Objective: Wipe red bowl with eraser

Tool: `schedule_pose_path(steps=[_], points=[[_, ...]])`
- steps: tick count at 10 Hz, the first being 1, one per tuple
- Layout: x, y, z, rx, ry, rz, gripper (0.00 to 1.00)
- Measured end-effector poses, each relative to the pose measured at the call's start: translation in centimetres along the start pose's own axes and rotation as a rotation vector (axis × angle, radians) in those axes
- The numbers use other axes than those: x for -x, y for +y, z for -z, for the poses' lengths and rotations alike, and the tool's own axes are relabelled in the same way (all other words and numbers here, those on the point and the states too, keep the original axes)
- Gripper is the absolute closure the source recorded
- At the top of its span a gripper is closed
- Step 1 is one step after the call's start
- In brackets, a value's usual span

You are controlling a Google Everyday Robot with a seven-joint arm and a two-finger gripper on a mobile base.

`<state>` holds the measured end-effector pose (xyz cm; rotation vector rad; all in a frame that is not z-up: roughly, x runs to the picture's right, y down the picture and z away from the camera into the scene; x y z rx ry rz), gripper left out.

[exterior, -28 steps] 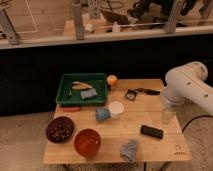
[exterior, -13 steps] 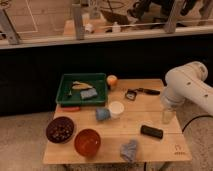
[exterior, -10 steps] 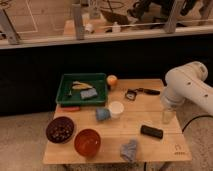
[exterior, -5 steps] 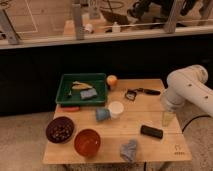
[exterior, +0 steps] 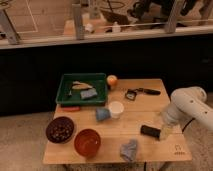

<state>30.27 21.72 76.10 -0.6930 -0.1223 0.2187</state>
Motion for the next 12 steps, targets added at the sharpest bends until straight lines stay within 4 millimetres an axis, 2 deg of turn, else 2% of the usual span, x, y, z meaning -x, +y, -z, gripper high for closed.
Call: schedule_pose_path(steps=[2, 9, 10, 11, 12], points=[[-1.5, 0.7, -2.3, 0.018, -0.060, -0.040, 0.20], [-2.4, 1.2, -5.4, 0.051, -0.135, -0.108, 0.20], [-2.5, 1.3, -5.8, 0.051, -0.139, -0.115, 0.22], [-2.5, 1.4, -6.0, 0.052, -0.143, -0.123, 0.29], [-2.5, 1.4, -6.0, 0.050, -0.150, -0.132, 0.41]])
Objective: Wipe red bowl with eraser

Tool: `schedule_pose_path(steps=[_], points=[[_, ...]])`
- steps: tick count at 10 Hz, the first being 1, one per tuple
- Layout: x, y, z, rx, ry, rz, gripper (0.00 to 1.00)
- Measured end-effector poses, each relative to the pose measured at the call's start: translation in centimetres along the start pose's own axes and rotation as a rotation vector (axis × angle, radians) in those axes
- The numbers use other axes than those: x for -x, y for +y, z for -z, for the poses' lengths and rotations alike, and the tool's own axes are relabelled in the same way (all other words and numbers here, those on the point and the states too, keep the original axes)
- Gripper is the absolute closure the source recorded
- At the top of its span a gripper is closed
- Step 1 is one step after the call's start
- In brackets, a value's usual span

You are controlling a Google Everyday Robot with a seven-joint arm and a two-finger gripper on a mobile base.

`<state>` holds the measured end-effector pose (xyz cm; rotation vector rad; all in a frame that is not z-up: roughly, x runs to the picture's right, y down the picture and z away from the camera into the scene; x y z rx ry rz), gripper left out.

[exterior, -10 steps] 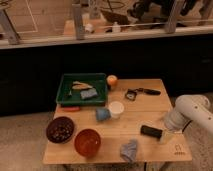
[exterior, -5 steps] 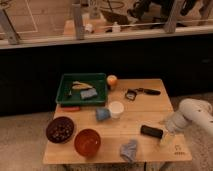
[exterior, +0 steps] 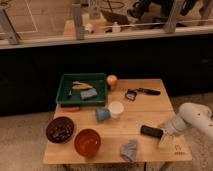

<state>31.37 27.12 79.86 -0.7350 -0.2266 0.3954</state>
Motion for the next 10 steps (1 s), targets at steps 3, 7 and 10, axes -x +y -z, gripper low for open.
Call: schedule_pose_path(steps=[3, 7, 10], points=[[0.3, -0.1, 0.6, -0.016, -0.015, -0.015, 0.68], [1.6, -0.4, 2.4, -0.043, -0.057, -0.018, 1.00], [4.8, -0.5, 6.7, -0.076, -0.091, 0.072, 1.00]])
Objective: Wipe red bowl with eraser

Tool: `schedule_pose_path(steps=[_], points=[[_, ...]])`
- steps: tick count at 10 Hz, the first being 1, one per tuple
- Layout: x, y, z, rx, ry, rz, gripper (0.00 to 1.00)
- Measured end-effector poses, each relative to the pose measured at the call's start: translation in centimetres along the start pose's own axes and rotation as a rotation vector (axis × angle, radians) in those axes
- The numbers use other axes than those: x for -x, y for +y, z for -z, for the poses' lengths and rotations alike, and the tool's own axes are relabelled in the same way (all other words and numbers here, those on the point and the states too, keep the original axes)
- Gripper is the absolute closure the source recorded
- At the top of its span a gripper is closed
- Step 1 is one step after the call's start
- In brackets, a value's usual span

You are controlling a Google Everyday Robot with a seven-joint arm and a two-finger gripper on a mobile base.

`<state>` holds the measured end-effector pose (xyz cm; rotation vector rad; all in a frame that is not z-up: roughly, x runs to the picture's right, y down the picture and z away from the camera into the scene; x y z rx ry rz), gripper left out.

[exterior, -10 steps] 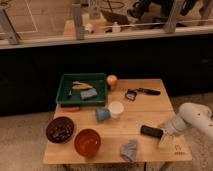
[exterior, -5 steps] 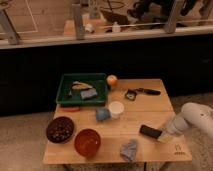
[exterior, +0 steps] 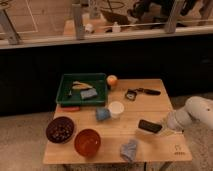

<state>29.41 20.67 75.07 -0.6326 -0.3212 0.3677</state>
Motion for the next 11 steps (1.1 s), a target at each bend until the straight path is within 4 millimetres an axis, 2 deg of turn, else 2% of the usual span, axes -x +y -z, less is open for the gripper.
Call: schedule_pose_path(steps=[2, 5, 6, 11], points=[[3.6, -0.3, 2.0, -0.007, -0.029, 0.072, 1.00], [10.3, 0.4, 1.8, 0.016, -0.090, 0.187, 1.00], [10.8, 0.5, 1.7, 0.016, -0.095, 0.197, 1.00], [10.8, 0.5, 1.7, 0.018, -0.095, 0.196, 1.00]])
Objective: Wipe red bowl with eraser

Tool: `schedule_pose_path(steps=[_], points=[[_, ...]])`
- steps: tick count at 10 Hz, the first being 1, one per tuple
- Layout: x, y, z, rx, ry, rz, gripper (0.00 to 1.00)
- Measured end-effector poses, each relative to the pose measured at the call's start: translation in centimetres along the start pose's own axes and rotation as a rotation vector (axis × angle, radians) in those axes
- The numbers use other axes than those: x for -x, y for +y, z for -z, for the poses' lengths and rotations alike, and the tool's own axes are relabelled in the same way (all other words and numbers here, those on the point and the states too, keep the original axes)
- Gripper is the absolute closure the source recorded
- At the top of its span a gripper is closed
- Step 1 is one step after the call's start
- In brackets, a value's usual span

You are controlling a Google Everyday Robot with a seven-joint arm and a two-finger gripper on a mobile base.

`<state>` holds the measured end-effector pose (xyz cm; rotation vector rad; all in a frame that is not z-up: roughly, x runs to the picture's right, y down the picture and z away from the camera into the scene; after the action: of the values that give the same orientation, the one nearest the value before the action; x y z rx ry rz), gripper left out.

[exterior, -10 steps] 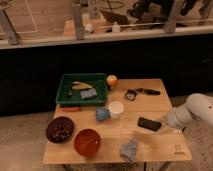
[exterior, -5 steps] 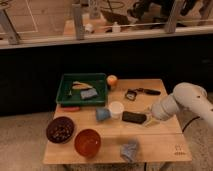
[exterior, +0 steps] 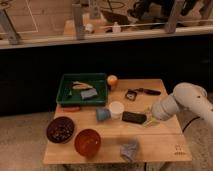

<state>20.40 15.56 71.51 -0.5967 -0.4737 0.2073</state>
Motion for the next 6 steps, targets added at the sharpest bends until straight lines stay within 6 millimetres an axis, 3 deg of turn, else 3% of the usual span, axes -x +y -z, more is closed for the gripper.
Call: schedule_pose_path(steps=[2, 3, 6], points=[[0.3, 0.1, -0.1, 0.005, -0.002, 0.017, 1.00], [1.4, 0.5, -0.6, 0.018, -0.005, 0.064, 1.00], [6.8, 2.4, -2.8, 0.056, 0.009, 0.226, 1.00]])
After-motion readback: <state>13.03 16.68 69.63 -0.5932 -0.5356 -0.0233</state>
